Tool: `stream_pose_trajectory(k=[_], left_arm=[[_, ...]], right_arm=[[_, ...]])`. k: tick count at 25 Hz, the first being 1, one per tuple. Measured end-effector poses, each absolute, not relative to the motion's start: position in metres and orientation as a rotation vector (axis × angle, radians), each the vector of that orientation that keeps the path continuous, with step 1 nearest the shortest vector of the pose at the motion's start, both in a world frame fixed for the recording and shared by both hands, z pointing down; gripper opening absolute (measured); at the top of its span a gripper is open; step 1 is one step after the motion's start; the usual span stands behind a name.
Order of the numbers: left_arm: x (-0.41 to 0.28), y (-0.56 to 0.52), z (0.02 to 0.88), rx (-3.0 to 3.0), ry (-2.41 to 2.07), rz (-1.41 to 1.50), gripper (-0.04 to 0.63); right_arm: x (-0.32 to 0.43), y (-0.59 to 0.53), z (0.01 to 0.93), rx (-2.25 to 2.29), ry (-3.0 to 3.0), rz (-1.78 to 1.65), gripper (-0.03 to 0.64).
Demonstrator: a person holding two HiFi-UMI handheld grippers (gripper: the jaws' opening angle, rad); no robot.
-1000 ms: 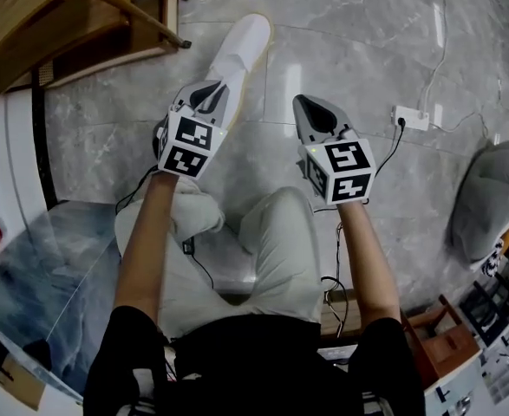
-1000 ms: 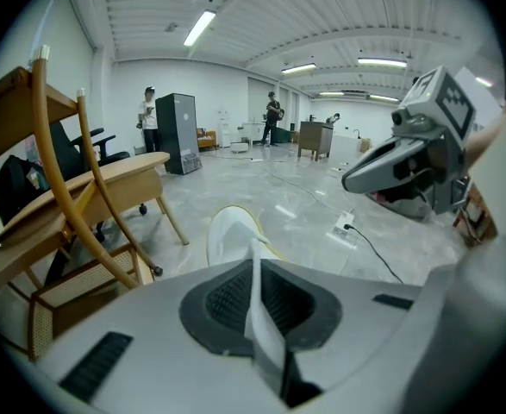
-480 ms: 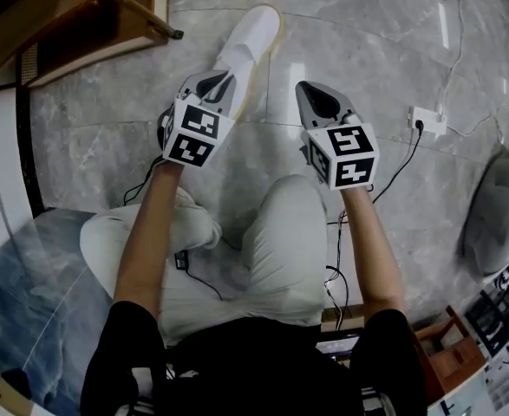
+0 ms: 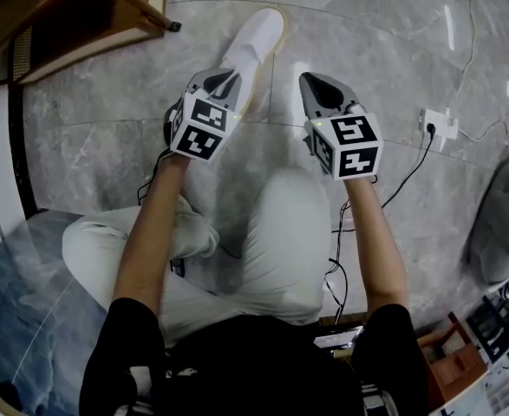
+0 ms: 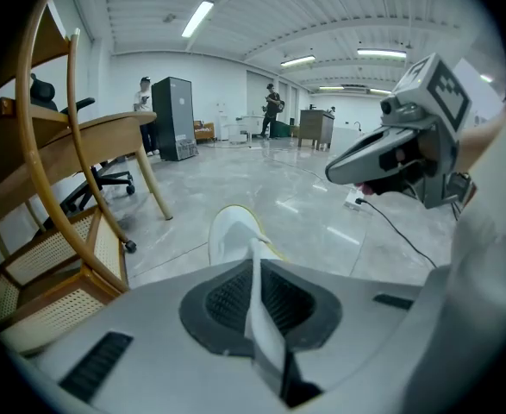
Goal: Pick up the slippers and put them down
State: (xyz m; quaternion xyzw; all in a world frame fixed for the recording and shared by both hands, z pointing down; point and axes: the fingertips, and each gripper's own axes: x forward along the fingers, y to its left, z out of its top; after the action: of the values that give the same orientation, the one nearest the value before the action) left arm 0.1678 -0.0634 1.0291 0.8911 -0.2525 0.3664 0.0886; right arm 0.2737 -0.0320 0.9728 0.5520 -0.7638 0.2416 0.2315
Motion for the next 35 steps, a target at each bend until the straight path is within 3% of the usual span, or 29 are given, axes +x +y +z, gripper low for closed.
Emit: stream_pose_trajectory(k=[35], left_arm=[[0.167, -0.043, 1.183, 2.430, -0.710, 1.122, 0.017]], right_arm=[[0.288, -0.002, 1.086, 1.475, -1.975, 0.770, -0.002]])
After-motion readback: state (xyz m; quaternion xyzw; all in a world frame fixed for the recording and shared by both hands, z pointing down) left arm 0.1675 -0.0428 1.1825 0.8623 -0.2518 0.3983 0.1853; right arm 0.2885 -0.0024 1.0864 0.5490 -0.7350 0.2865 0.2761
